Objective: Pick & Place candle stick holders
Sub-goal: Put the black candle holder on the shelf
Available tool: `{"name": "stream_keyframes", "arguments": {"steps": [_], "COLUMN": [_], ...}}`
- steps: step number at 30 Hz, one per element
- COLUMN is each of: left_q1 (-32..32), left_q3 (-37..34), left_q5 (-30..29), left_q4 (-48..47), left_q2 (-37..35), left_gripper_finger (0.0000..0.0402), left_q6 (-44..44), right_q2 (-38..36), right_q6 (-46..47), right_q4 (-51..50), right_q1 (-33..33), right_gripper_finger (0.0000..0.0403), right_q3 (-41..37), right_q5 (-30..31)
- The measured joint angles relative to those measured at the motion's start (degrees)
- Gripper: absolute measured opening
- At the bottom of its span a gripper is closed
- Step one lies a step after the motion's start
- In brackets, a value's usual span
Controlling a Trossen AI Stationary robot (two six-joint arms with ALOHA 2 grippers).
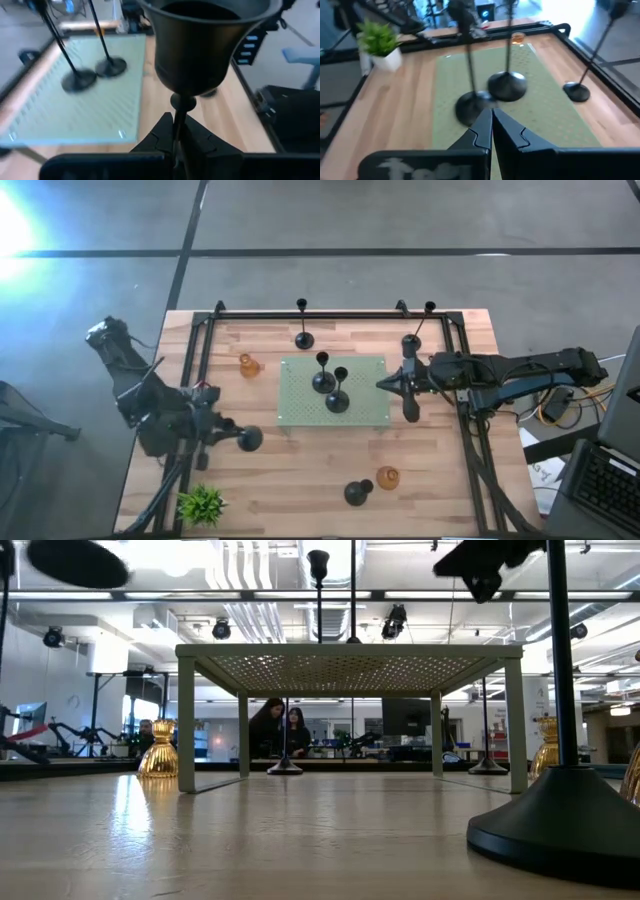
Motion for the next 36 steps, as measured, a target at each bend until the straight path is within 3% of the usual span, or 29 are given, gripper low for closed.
{"name": "stream_keyframes", "arguments": {"steps": [6,14,27,36], "left_q1": [9.93,19.31,21.11,21.34], "left_q3": [0.24,1.01,11.83,15.40], "left_q5": [7.73,22.85,25.22,30.96], "left_q4": [8.09,19.79,22.05,26.59], "left_q2": [3.10,9.15,21.97,28.84], "left_gripper_finger": [0.0016,0.0016,0.0016,0.0016], "left_q6": [6.84,12.87,19.99,23.43], "right_q2": [-0.10,2.83,15.64,25.38], "right_q6": [0.88,0.80,-0.81,-6.71], "right_q4": [-3.57,8.04,17.96,14.77], "right_q1": [8.49,20.21,22.14,23.17], "right_gripper_finger": [0.0008,0.0008,0.0013,0.0090], "right_q3": [2.98,2.87,8.37,18.70], "right_q5": [-2.15,0.66,1.61,1.58]}}
